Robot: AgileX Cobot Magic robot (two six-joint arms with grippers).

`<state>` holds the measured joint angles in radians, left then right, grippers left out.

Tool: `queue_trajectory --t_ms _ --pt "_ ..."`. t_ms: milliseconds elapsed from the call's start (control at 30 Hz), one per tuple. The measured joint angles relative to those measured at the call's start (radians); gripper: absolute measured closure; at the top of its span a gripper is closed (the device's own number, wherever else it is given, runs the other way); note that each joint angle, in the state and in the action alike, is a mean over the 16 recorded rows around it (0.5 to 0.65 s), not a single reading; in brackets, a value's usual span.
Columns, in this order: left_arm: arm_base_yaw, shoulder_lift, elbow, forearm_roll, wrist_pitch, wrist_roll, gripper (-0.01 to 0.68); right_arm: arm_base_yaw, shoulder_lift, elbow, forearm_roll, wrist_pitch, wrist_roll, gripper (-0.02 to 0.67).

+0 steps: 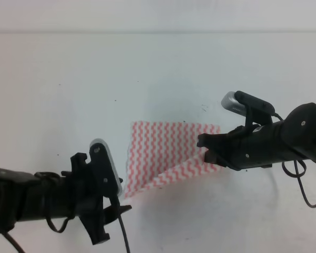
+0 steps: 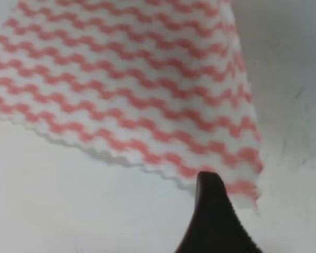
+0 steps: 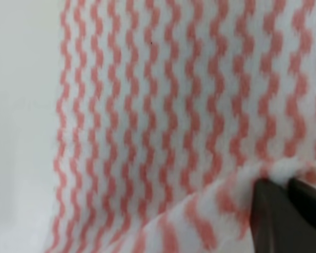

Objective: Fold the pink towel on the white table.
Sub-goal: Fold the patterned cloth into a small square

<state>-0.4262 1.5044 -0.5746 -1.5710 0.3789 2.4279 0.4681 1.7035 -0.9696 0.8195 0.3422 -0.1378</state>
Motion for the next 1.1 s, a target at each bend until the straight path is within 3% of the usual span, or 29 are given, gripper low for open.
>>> queue_trajectory --t_ms 500,1100 --pt "0.0 0.087 -0.002 -0.169 -0.051 0.243 0.268 0.0 0.008 0.0 -0.003 -0.007 -0.012 0.665" --pt "-0.001 0.175 -0.046 -0.177 -0.064 0.302 0.305 0.0 0.009 0.0 -0.003 -0.009 -0.019 0.665"
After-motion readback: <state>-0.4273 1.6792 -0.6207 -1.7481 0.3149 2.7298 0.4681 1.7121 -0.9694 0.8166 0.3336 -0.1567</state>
